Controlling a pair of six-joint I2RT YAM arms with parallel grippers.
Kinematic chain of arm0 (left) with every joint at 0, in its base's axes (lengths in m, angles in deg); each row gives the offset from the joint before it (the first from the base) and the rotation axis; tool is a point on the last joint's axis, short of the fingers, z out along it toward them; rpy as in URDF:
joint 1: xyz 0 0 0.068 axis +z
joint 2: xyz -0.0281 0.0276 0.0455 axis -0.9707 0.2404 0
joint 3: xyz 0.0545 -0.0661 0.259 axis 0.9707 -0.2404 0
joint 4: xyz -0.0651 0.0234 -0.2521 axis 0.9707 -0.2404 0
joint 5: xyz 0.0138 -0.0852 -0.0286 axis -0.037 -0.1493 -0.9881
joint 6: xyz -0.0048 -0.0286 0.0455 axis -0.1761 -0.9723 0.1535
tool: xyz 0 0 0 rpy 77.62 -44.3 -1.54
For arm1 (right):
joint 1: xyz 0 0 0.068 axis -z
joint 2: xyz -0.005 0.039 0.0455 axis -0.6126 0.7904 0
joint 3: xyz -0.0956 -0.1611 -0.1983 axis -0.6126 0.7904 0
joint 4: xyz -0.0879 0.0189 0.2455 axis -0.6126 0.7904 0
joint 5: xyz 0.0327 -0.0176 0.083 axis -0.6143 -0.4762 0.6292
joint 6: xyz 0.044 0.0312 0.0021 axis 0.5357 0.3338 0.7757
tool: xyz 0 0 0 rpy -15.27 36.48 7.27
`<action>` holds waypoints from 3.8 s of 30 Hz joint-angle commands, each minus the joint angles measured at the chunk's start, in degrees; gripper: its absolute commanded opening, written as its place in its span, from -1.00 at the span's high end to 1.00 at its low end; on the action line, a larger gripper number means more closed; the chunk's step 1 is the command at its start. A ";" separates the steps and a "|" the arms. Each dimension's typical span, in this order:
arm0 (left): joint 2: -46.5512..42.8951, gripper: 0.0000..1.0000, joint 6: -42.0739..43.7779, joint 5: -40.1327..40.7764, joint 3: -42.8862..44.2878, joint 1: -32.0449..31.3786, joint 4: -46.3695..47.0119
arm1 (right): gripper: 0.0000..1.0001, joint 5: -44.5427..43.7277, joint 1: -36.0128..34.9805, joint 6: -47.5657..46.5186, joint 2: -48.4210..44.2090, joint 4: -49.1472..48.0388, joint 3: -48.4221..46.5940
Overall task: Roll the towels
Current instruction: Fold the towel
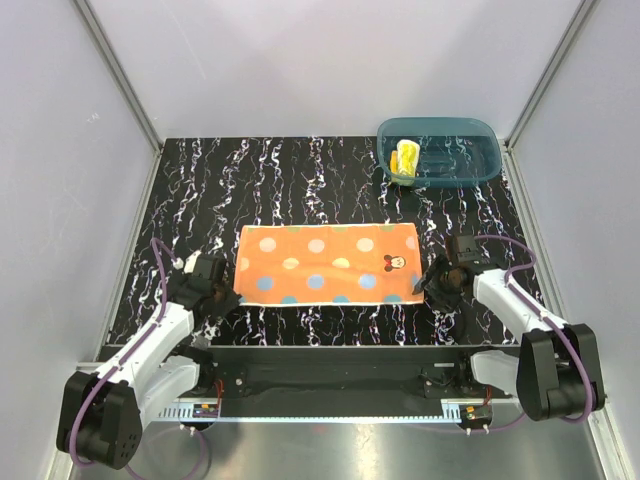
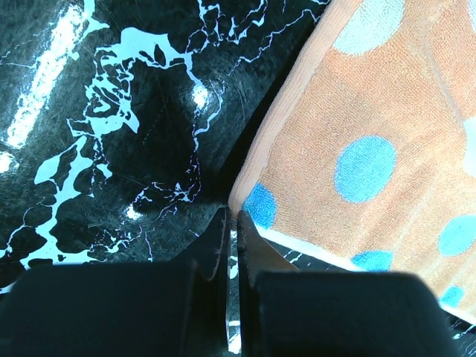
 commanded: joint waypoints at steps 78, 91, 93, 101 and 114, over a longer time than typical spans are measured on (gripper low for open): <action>26.54 1.00 17.13 0.84 41.31 1.12 -14.44 | 1.00 -1.43 3.37 -9.08 16.95 5.25 -31.78; 40.80 1.00 19.15 2.95 50.62 2.00 -13.91 | 1.00 -1.08 4.51 -9.52 27.41 3.67 -36.79; 42.90 1.00 19.24 2.95 51.50 2.26 -13.91 | 1.00 -1.26 4.60 -9.34 28.99 3.06 -37.06; 50.81 0.96 19.33 4.36 55.20 2.96 -14.61 | 1.00 -1.52 5.66 -9.17 34.79 2.52 -38.99; 51.27 -0.45 21.70 8.30 62.84 5.51 -17.43 | -0.90 -4.07 6.18 -10.22 37.88 7.79 -49.00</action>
